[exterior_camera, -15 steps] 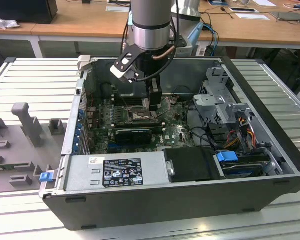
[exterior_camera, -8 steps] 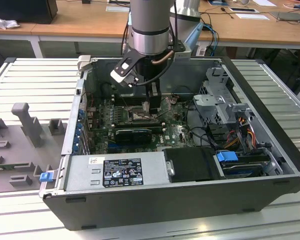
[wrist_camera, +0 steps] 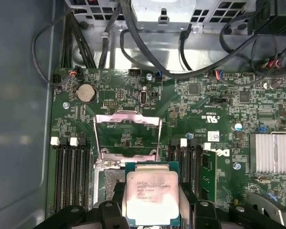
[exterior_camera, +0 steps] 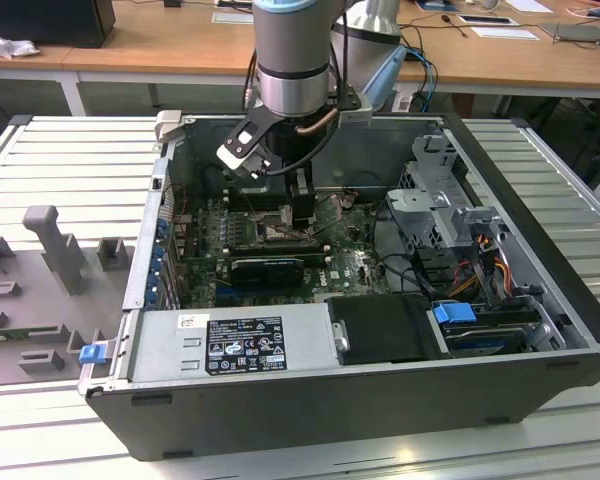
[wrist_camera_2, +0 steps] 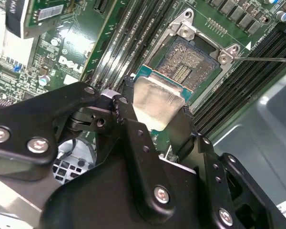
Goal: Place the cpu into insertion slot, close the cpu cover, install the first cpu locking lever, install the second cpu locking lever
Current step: 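Place the cpu into insertion slot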
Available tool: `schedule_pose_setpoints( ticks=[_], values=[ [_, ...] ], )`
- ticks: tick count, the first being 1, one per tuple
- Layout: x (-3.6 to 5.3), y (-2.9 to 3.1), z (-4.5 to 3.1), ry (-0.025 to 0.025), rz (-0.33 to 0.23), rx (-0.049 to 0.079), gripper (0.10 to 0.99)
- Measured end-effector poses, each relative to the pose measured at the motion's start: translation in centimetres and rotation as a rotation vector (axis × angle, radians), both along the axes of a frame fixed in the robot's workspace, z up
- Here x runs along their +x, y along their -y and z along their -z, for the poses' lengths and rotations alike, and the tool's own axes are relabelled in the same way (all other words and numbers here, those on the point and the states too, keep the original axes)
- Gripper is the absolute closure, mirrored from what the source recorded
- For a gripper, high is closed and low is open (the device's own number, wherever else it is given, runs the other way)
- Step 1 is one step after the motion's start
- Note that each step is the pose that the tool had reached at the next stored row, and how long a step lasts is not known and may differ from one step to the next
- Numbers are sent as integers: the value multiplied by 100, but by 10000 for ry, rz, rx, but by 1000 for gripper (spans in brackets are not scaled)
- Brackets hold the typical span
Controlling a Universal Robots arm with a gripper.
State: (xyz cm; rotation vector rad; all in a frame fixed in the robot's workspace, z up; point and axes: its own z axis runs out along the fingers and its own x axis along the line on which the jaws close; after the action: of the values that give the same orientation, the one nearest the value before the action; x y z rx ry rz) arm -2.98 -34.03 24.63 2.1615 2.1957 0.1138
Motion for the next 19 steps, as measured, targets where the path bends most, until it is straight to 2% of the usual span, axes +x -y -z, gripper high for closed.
schedule_pose_setpoints(
  ticks=[4,8,12,15,19],
  values=[
    [-12,-15,33,1,-1,6,561],
    [-41,-58,75,0,-2,12,561],
    [-116,-111,118,1,-8,14,561],
    [-147,-125,153,0,-6,12,561],
    [-169,-175,254,0,-8,11,561]
  ],
)
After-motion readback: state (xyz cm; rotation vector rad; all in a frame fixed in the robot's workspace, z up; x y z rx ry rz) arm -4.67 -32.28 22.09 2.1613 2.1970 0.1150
